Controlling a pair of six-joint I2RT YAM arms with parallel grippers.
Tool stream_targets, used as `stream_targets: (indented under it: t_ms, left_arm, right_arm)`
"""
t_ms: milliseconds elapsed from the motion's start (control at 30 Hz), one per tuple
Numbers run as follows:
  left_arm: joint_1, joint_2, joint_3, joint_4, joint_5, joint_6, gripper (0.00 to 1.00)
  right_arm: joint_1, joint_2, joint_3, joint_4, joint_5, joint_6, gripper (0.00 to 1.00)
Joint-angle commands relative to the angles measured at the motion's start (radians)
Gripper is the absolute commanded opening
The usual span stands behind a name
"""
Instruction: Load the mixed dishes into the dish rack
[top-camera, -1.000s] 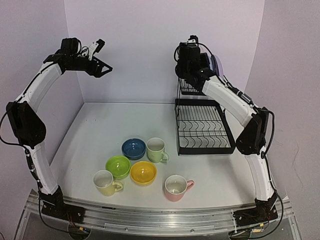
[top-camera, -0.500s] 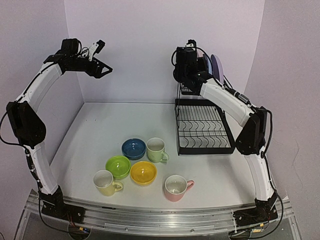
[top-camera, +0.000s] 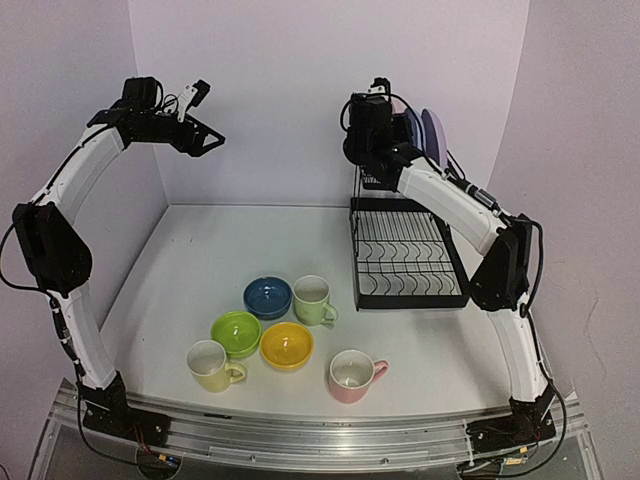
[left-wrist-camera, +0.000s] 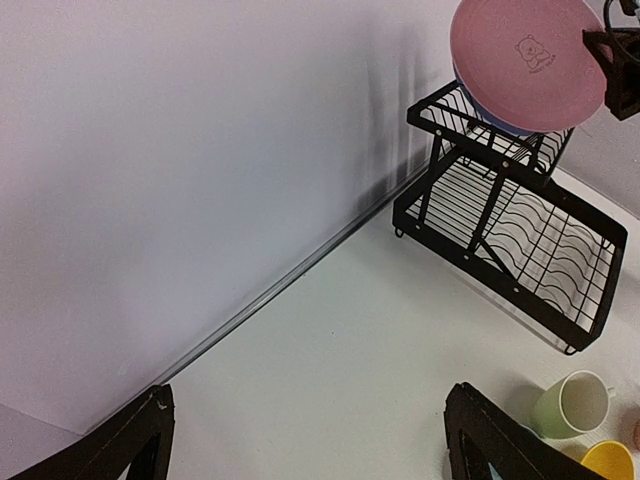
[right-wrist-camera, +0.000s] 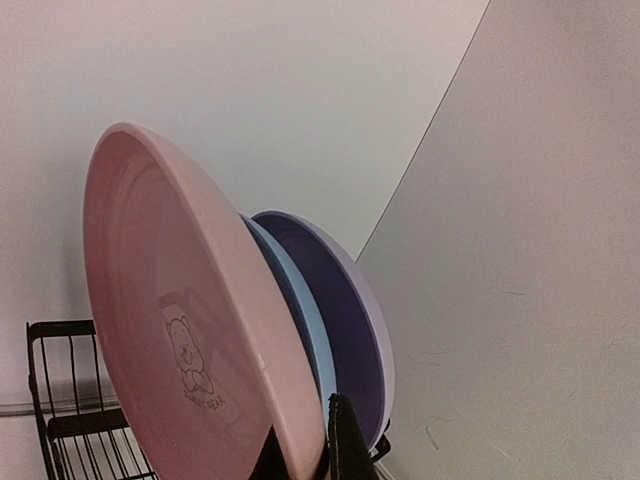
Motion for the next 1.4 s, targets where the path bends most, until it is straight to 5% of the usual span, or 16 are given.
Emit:
stream_targets:
  t_ms: [0, 1367]
  left_arm:
    - [0.007, -0.017, -0.006, 0.009, 0.015, 0.006, 0.94]
    - [0.010, -0.051, -0.015, 0.001, 0.051, -0.024, 0.94]
  right_arm:
    - [0.005, -0.014, -0.036, 0.066, 0.036, 0.044, 0.00]
    - [-0.031, 0.063, 0.060, 0.257, 0.282, 0.104, 0.00]
